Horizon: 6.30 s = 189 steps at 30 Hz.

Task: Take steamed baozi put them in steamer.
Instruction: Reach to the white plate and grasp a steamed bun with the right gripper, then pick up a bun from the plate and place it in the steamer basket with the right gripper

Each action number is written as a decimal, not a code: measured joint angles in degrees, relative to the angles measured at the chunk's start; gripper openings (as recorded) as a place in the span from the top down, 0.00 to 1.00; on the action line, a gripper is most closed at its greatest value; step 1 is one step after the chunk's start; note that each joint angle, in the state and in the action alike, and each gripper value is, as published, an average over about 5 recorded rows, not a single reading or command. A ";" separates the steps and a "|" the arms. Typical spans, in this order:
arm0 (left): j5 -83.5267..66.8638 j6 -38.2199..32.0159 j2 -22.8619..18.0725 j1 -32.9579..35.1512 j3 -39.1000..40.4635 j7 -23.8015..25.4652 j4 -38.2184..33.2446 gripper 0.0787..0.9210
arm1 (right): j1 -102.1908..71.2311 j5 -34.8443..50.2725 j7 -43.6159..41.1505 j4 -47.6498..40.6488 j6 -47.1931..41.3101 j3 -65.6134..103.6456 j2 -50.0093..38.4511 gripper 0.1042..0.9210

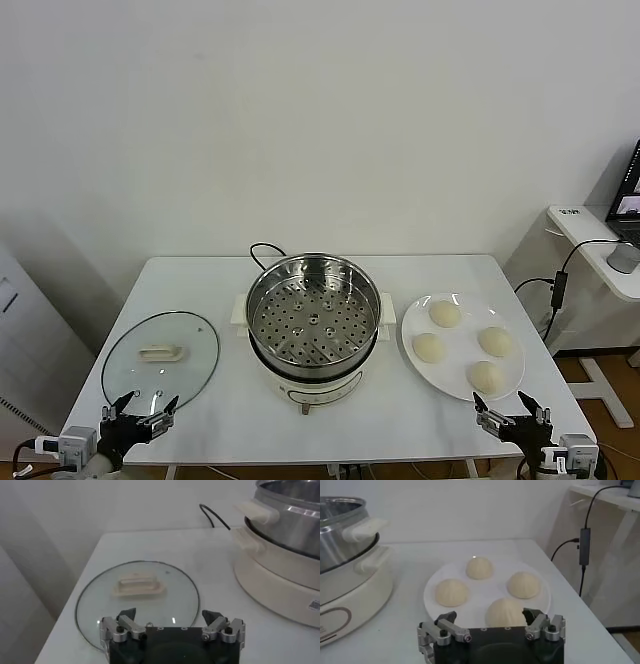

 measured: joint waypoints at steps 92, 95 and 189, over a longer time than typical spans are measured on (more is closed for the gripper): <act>1.73 0.81 -0.04 -2.48 2.05 -0.58 0.20 0.12 | 99.68 -67.44 -73.43 -78.05 30.95 -64.89 1.32 0.31; 1.75 0.80 -0.04 -2.28 1.98 -0.59 0.11 0.12 | 99.69 -67.37 -73.74 -78.27 30.74 -64.68 1.38 0.39; 2.30 0.63 -1.48 -1.44 1.84 -2.07 -0.36 0.12 | 121.52 -63.84 -80.66 -57.48 62.50 -84.57 15.19 0.12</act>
